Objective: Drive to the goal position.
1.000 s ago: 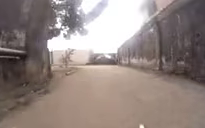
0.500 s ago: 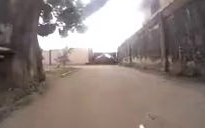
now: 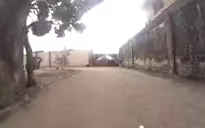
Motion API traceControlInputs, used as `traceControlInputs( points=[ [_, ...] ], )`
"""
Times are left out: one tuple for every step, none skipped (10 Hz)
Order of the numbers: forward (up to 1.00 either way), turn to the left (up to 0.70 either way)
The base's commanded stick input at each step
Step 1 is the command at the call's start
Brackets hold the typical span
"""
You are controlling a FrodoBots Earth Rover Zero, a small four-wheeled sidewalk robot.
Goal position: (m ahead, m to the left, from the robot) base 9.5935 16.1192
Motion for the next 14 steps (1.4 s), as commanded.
traceControlInputs(
  points=[
    [1.00, 0.00],
    [1.00, 0.00],
    [1.00, 0.00],
    [1.00, 0.00],
    [1.00, 0.00],
    [1.00, 0.00],
    [1.00, 0.00],
    [1.00, 0.00],
    [1.00, 0.00],
    [1.00, 0.00],
    [1.00, 0.00],
    [1.00, 0.00],
    [1.00, 0.00],
    [1.00, 0.00]
  ],
)
